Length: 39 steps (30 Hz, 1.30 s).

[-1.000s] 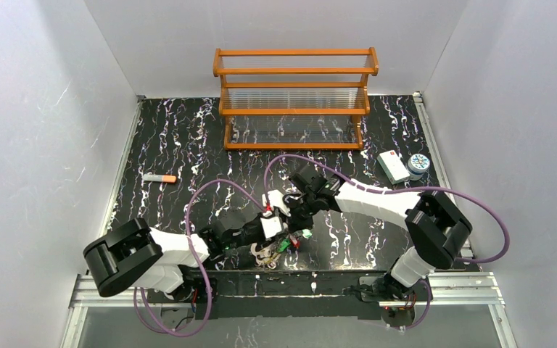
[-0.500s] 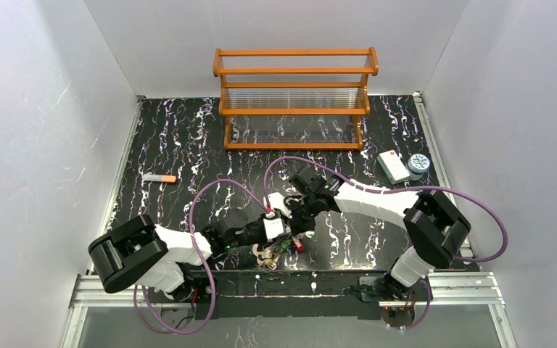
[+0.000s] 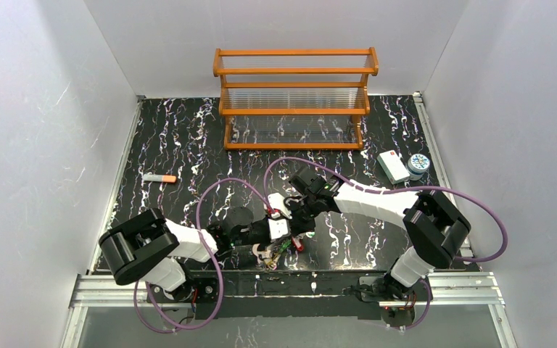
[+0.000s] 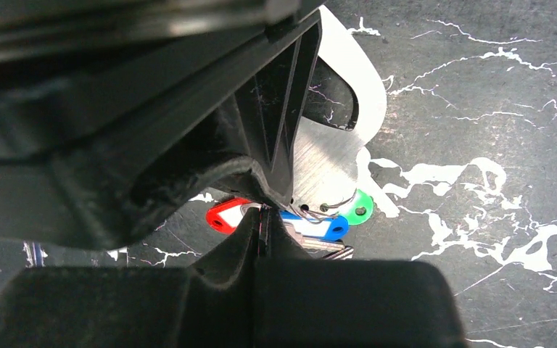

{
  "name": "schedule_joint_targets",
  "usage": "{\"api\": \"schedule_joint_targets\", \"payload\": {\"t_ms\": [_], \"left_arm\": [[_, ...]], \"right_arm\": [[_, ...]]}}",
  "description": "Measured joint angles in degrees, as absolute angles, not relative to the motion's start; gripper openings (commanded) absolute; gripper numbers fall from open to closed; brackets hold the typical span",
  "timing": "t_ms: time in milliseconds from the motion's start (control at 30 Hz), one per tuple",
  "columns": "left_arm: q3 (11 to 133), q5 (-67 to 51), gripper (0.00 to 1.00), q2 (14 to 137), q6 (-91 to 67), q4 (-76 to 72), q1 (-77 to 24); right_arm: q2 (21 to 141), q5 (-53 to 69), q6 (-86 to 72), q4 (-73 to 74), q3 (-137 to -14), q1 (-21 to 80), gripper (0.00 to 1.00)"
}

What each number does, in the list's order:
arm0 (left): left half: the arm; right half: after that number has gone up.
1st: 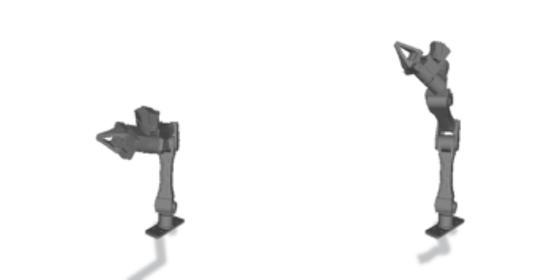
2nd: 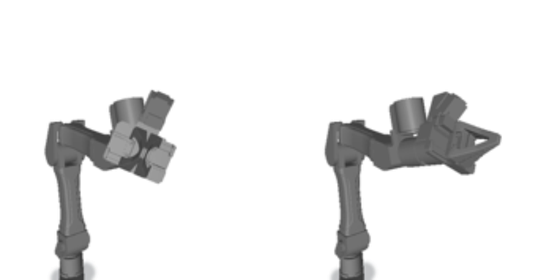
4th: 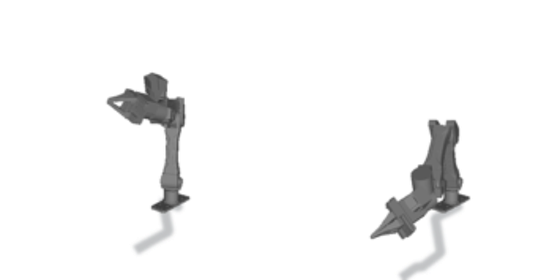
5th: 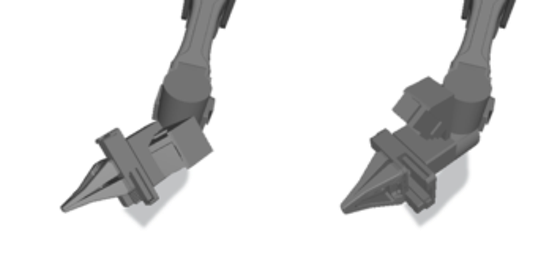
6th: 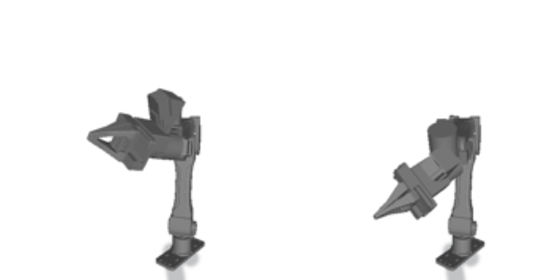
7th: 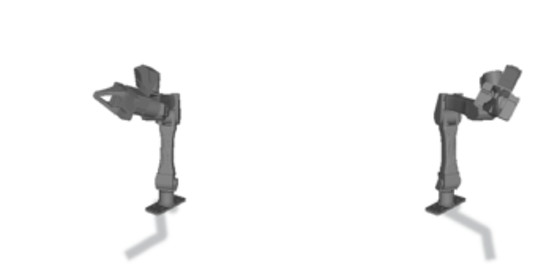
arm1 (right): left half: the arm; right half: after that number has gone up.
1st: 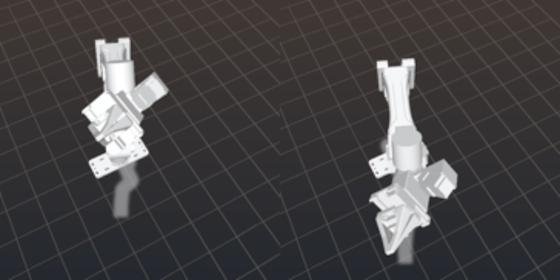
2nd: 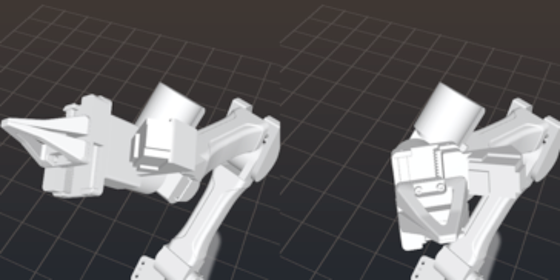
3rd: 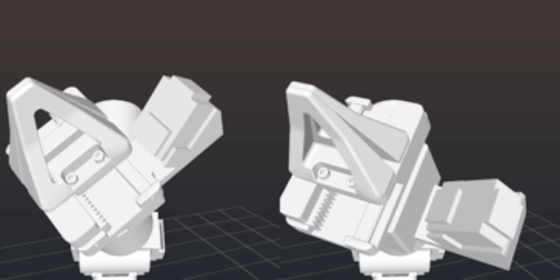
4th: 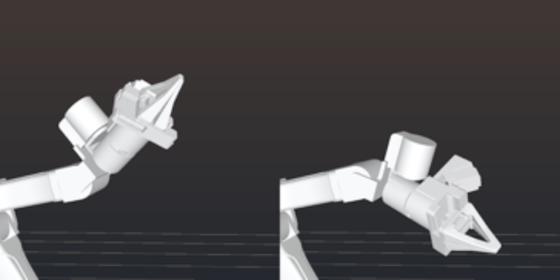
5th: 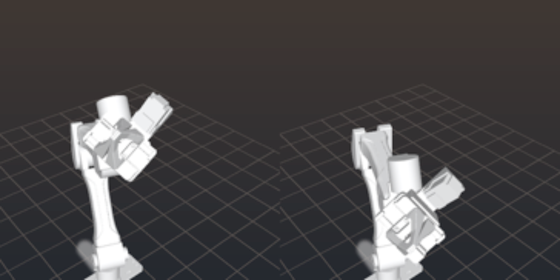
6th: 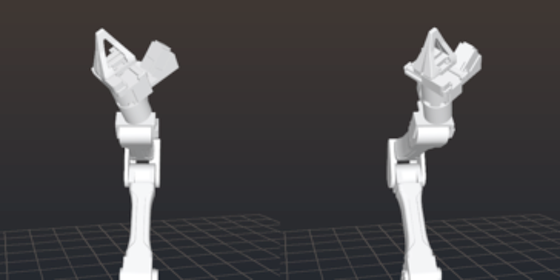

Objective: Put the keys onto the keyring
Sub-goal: Adjust the key on the keyring.

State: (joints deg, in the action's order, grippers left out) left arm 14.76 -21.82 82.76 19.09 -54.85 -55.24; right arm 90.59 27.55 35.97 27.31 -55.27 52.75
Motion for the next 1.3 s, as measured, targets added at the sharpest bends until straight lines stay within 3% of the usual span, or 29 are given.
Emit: {"api": "schedule_joint_targets", "payload": {"t_ms": [133, 233, 333, 600, 1000, 1300], "left_arm": [[14.76, -21.52, 0.0, 82.76, 19.4, -54.89, -55.24], [14.74, -20.78, 0.0, 82.59, 19.07, -54.83, -55.24], [14.31, -19.33, 0.0, 81.21, 18.33, -54.22, -55.27], [10.15, -16.16, 0.0, 74.0, 13.65, -57.69, -55.33], [3.66, -13.23, 0.0, 76.09, 4.27, -79.09, -55.31], [3.46, -13.19, 0.0, 76.53, 1.65, -85.3, -55.29]], "right_arm": [[90.59, 27.55, 35.83, 27.29, -55.27, 52.75, 0.01], [90.45, 27.27, 35.11, 26.55, -54.94, 52.75, 0.22], [88.99, 26.96, 33.41, 23.7, -52.95, 52.53, 0.29], [80.25, 31.79, 28.75, 15.05, -46.13, 47.29, 0.34], [70.11, 41.08, 25.43, 1.91, -39.33, 44.69, 0.39], [67.96, 44.56, 25.43, -3.81, -36.62, 44.69, 0.31]]}}
